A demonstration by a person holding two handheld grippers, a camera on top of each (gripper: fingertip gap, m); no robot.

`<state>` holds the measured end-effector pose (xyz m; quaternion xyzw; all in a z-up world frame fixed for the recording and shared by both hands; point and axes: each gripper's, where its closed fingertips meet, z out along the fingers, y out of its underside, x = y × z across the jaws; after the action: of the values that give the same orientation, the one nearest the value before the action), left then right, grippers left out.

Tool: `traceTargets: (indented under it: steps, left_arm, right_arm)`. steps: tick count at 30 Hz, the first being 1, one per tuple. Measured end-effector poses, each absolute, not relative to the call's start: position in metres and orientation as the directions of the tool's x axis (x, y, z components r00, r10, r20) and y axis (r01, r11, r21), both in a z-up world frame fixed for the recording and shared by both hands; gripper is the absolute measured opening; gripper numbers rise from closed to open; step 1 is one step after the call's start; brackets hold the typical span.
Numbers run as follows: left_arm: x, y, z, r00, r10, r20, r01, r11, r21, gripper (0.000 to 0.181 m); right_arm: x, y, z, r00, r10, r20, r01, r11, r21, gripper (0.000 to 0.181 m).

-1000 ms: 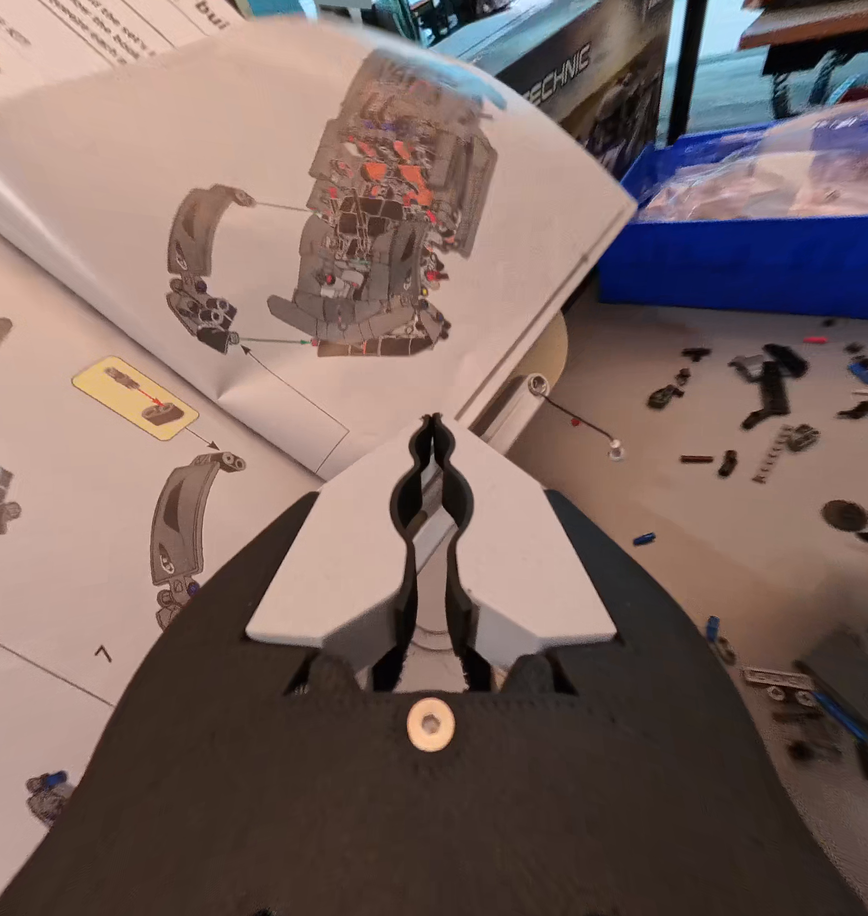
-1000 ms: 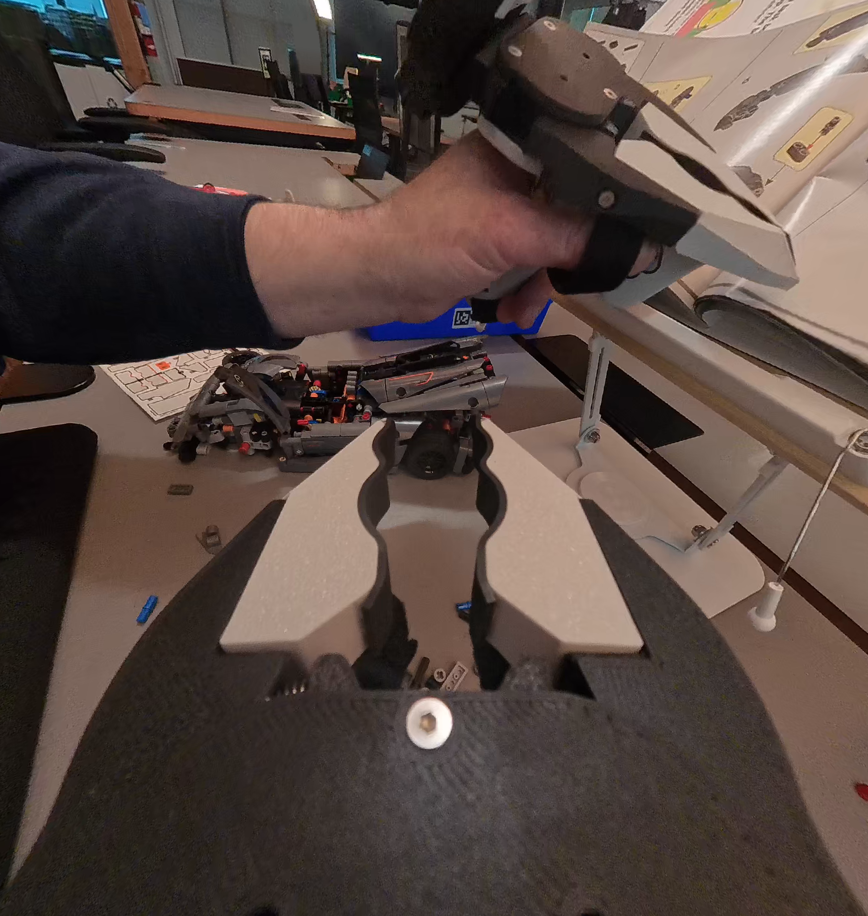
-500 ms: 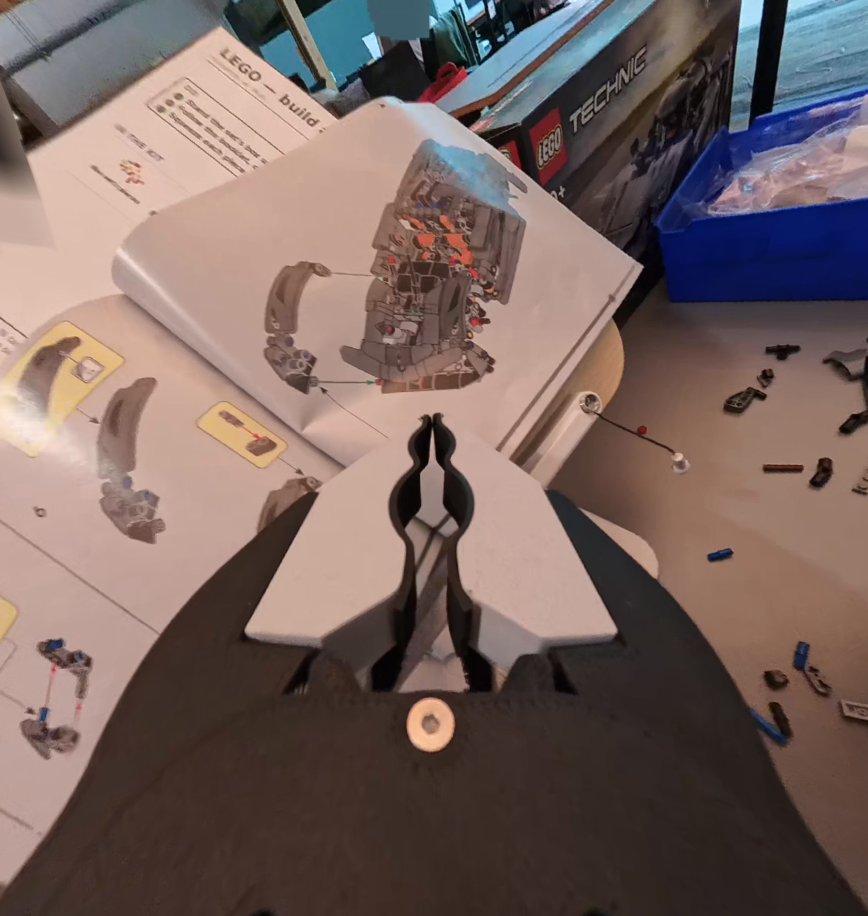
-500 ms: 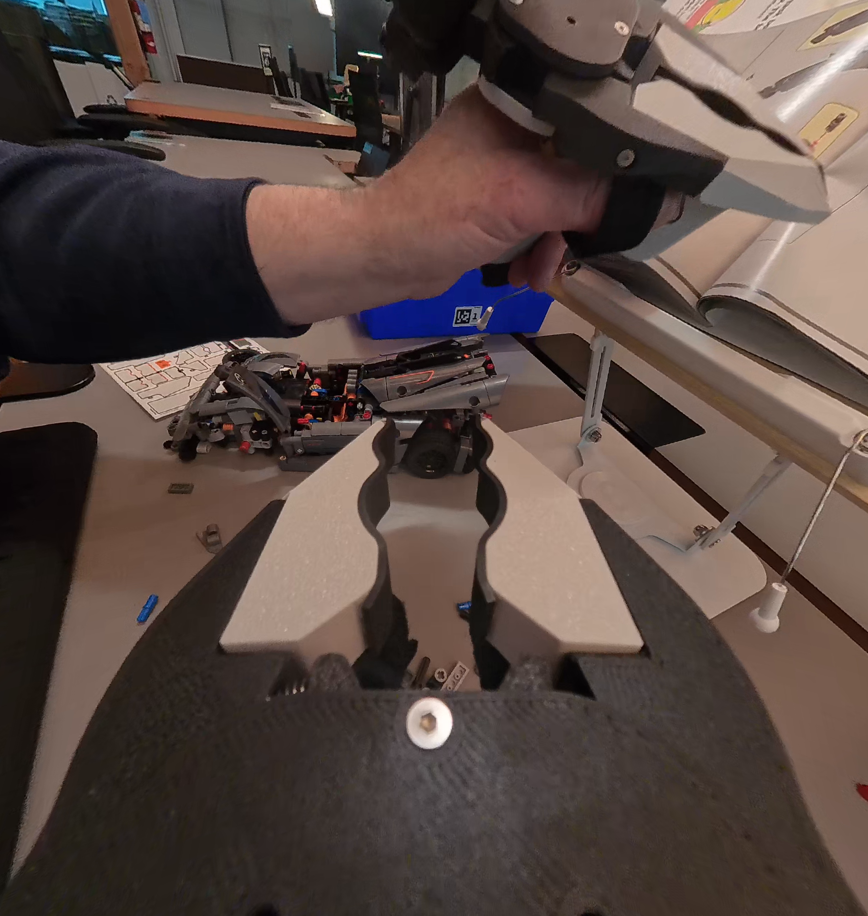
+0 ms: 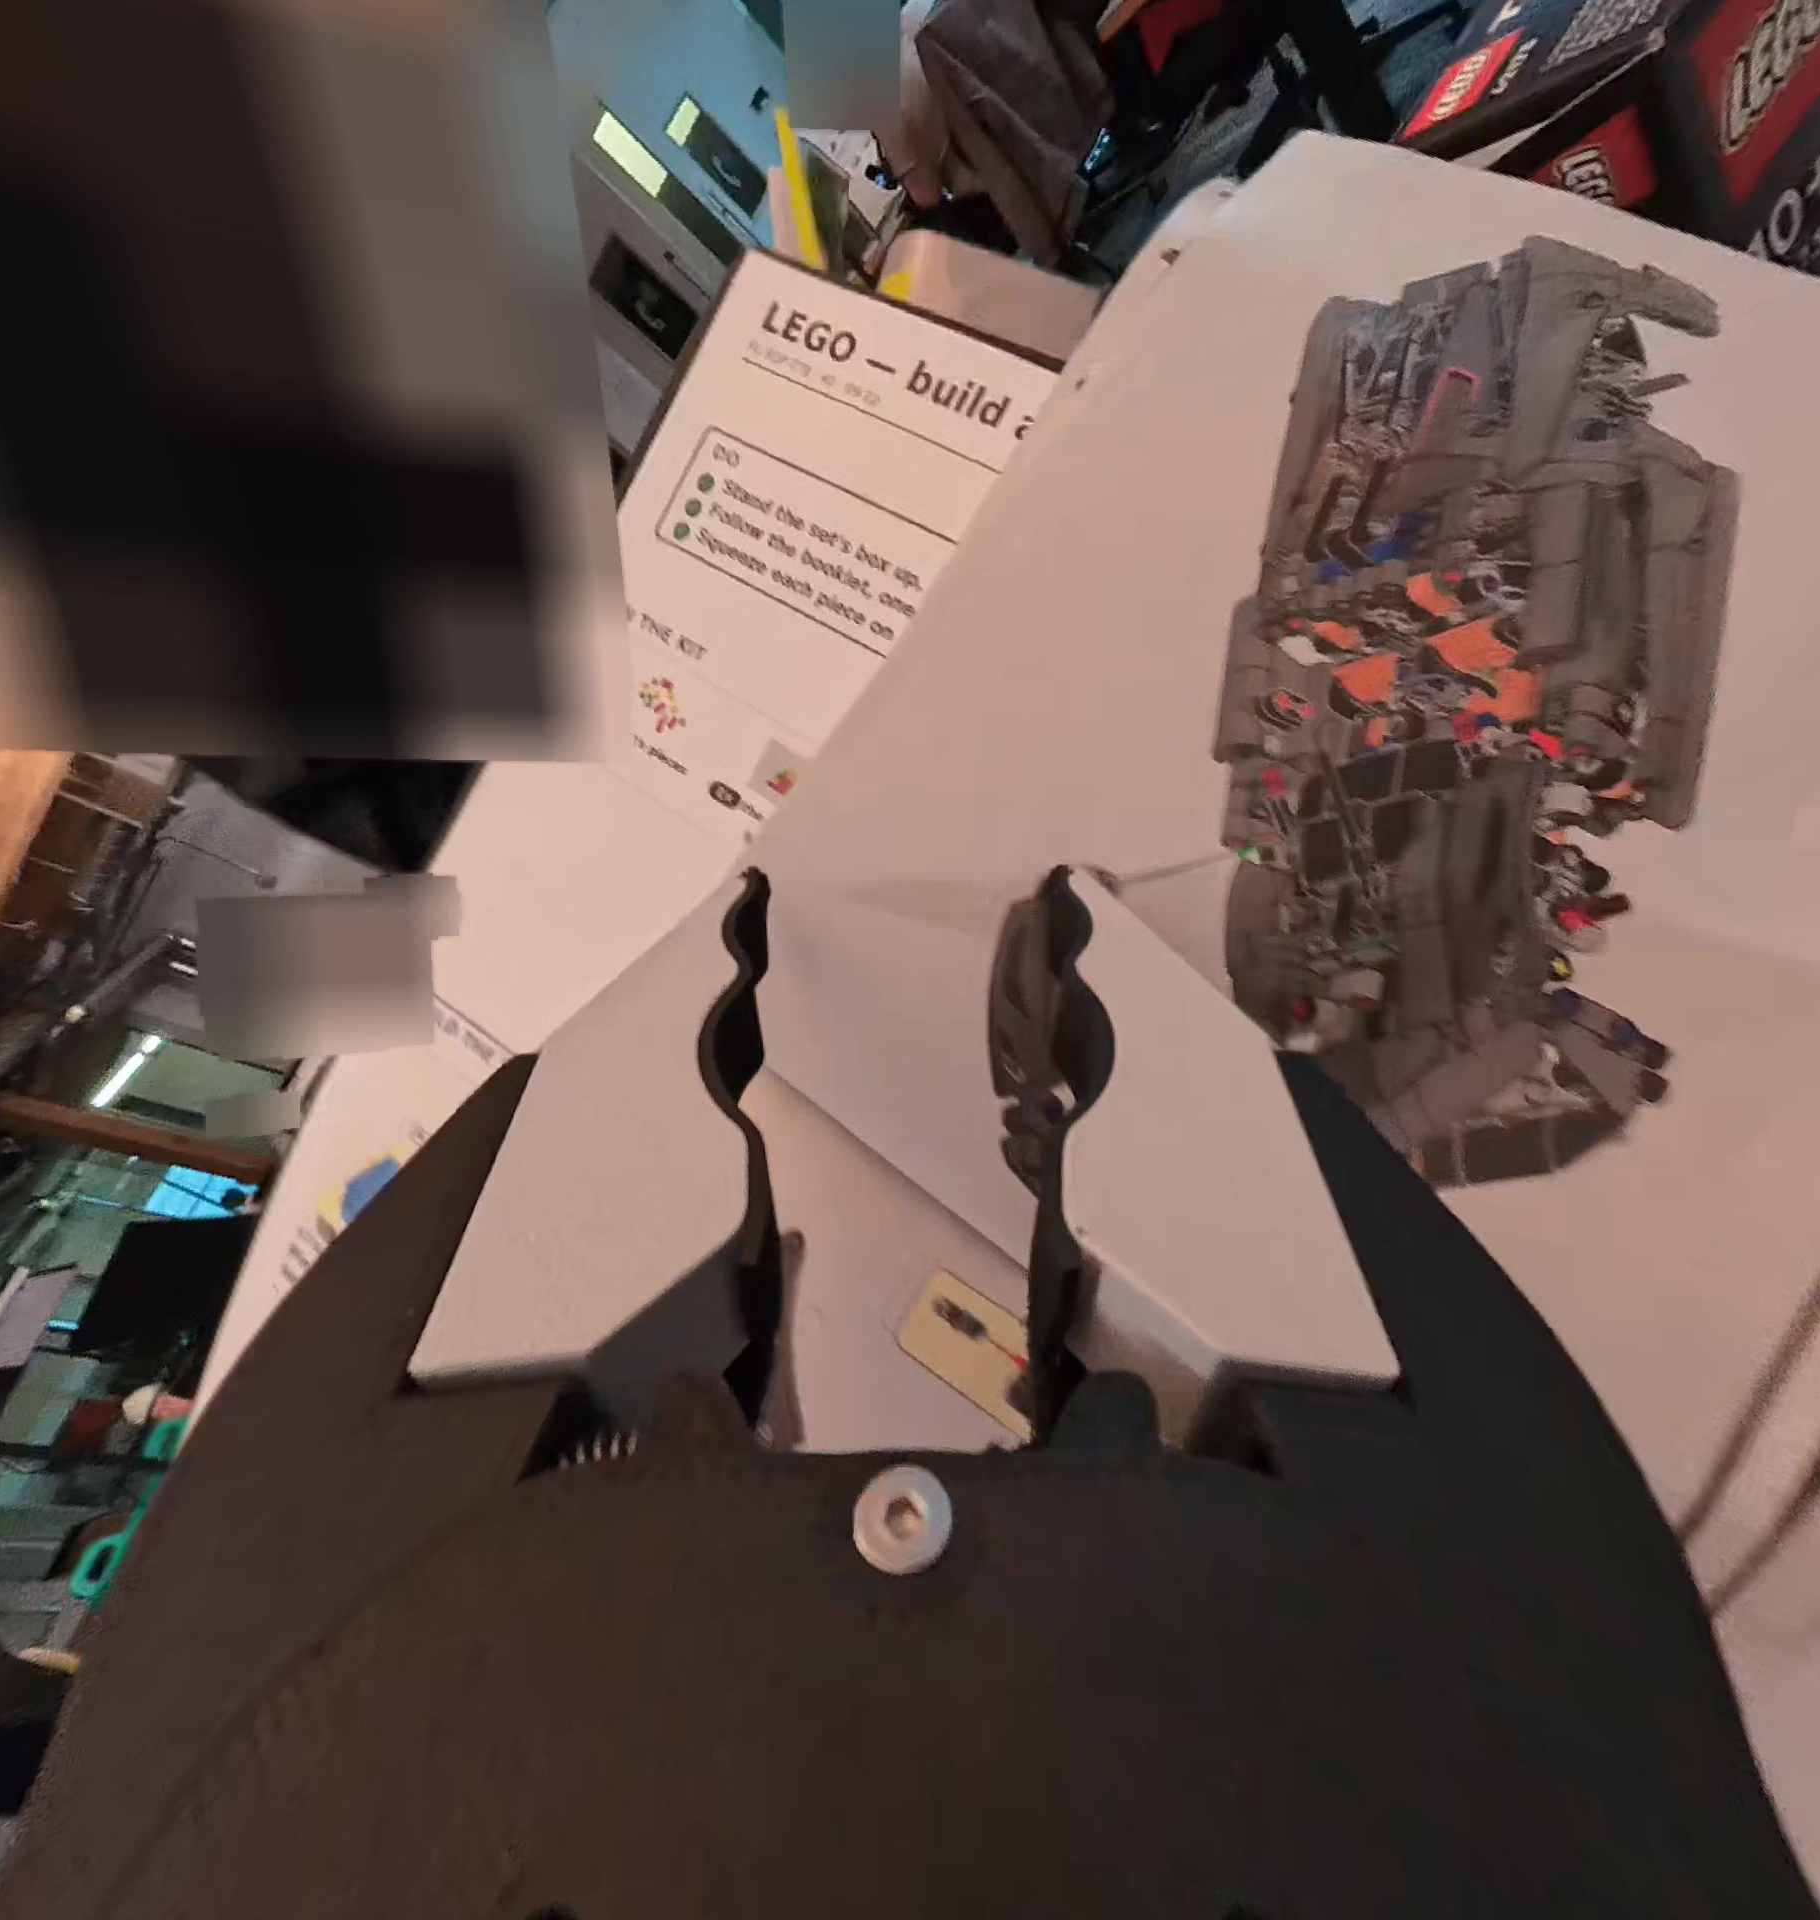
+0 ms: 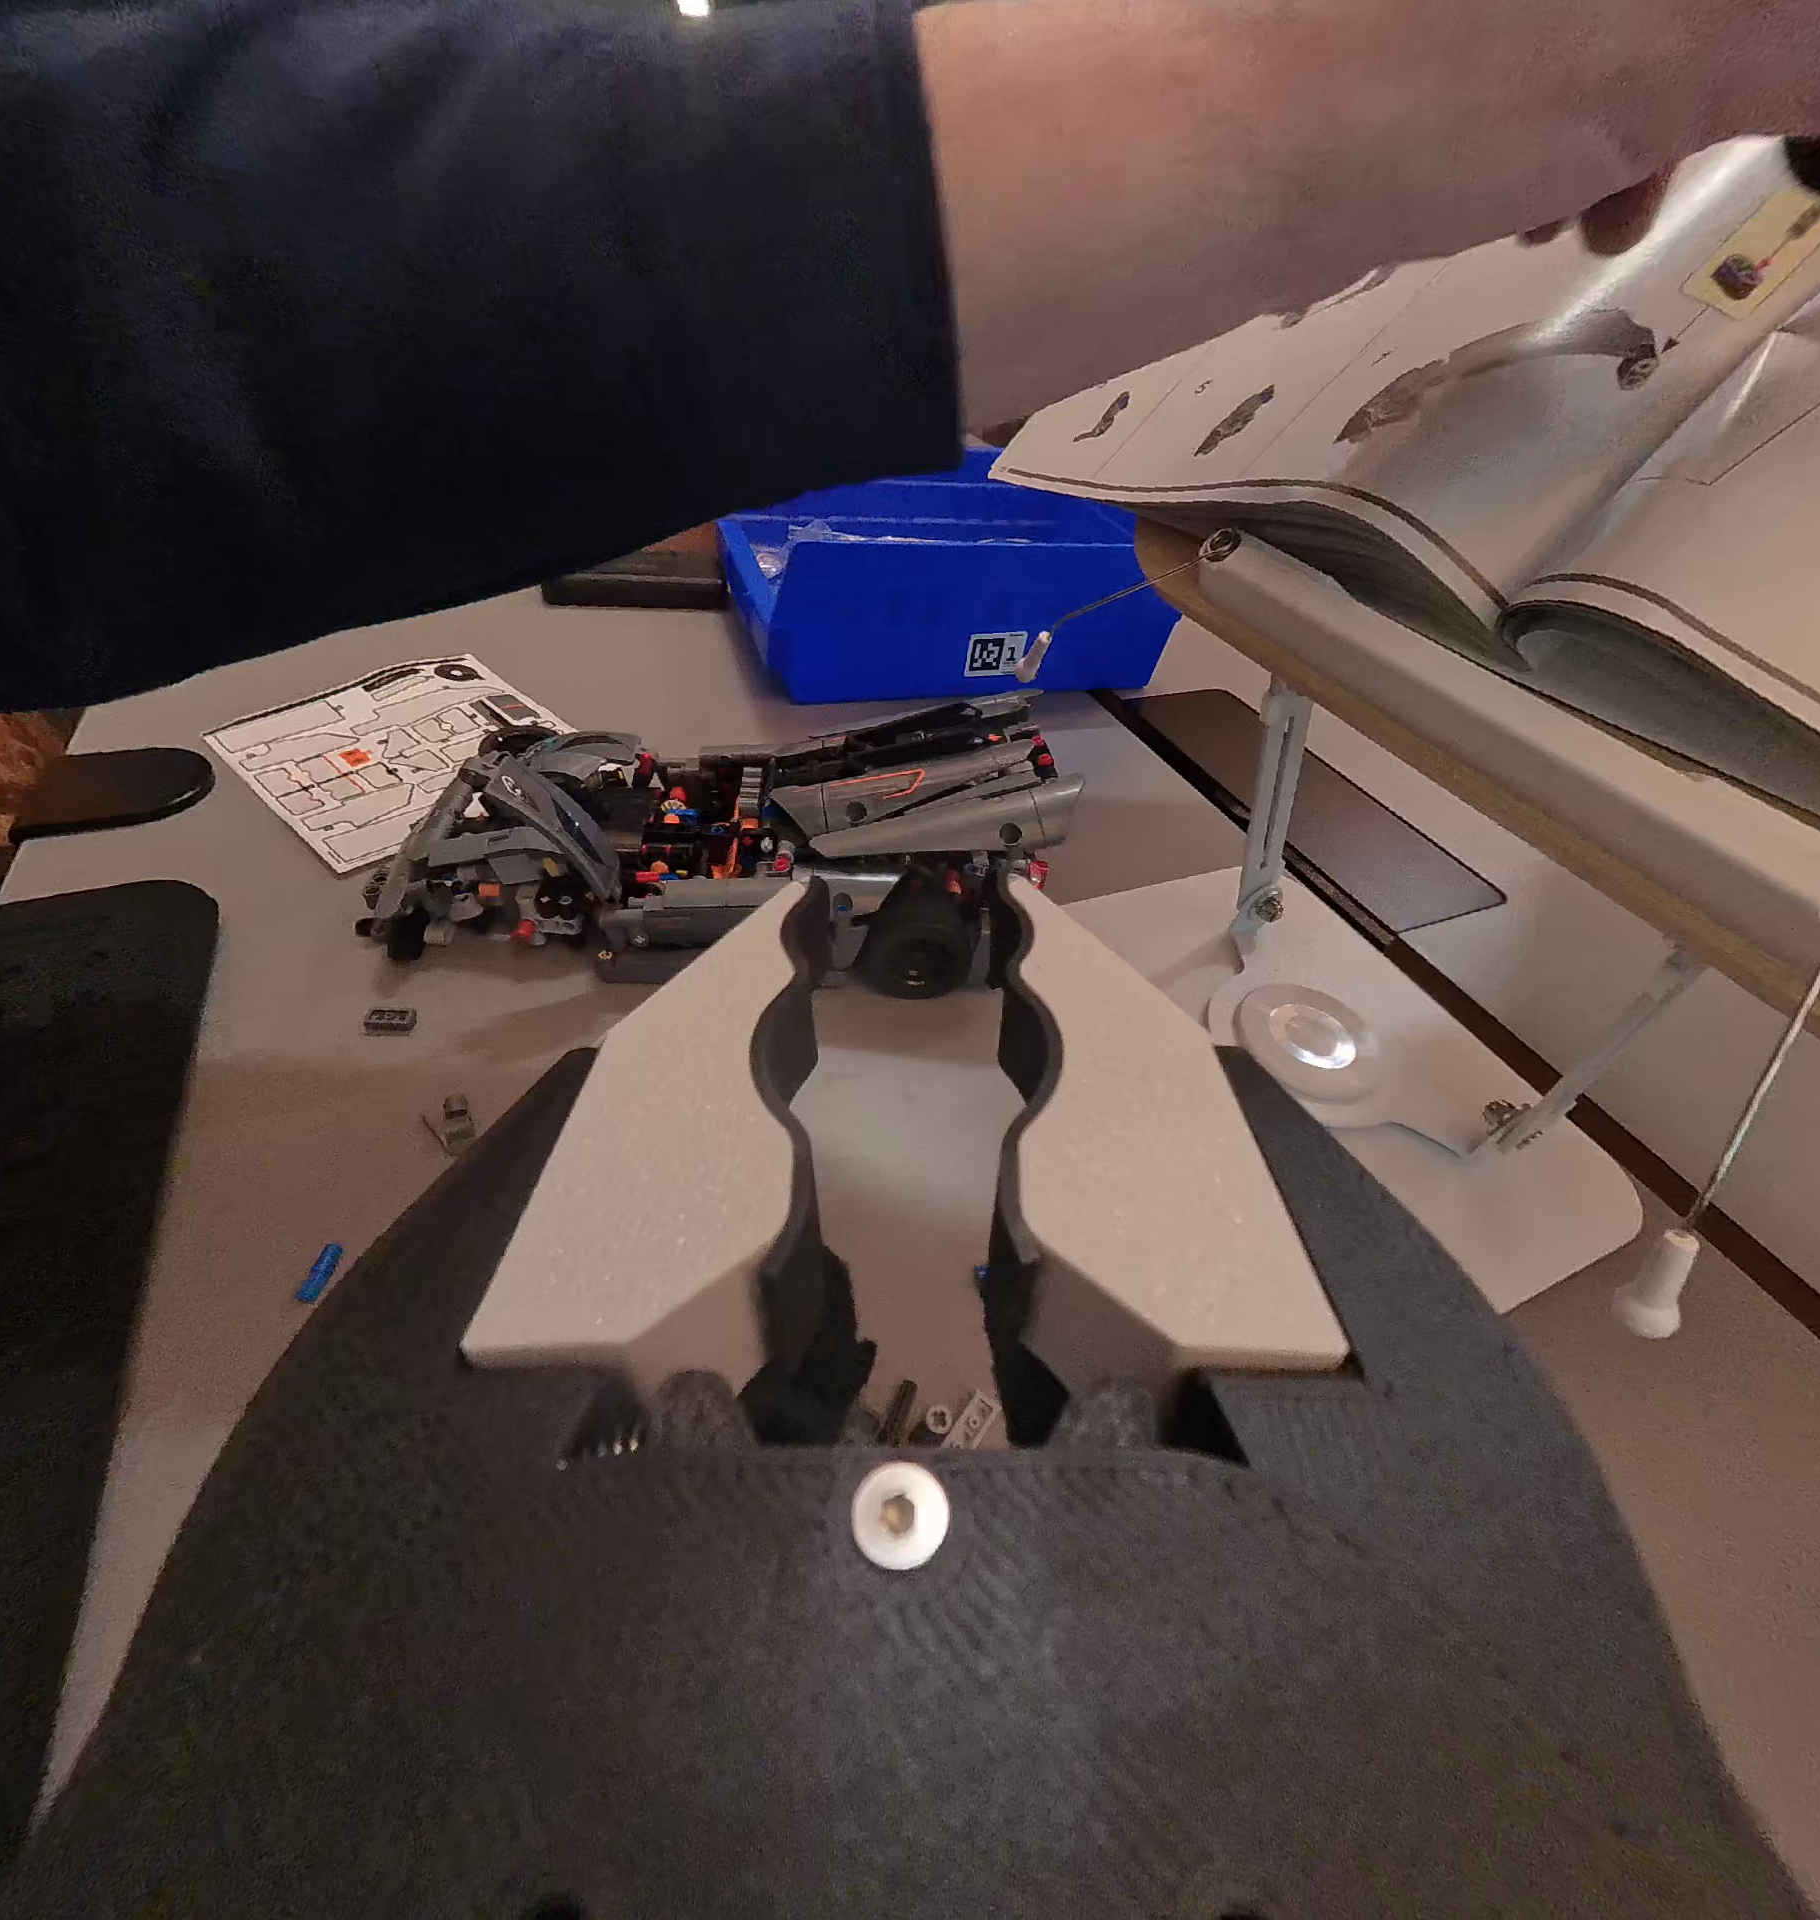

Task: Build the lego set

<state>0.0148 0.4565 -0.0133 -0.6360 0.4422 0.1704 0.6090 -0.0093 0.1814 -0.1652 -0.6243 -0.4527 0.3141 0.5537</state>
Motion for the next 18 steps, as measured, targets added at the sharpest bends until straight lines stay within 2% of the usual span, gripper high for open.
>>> traceTargets:
  steps: [4, 9, 14, 18]
  left_arm:
    - [0.023, 0.468, 0.004, 0.508, -0.352, -0.786, -0.793, 0.165, -0.586, 0.048]
    - [0.024, 0.476, -0.012, 0.452, -0.423, -0.785, -0.831, 0.119, -0.543, 0.041]
    - [0.023, 0.471, -0.012, 0.430, -0.406, -0.806, -0.834, 0.162, -0.527, 0.019]
    - [0.019, 0.474, -0.007, 0.444, -0.382, -0.811, -0.833, 0.158, -0.531, 0.036]
  right_arm:
    - [-0.013, 0.179, -0.168, 0.379, 0.920, 0.103, 0.220, 0.018, -0.975, 0.029]
    - [-0.012, 0.178, -0.164, 0.375, 0.923, 0.093, 0.204, 0.015, -0.979, 0.029]
    - [-0.007, 0.179, -0.158, 0.382, 0.921, 0.068, 0.168, 0.002, -0.986, 0.029]
    - [-0.007, 0.180, -0.159, 0.383, 0.922, 0.064, 0.168, -0.001, -0.986, 0.029]
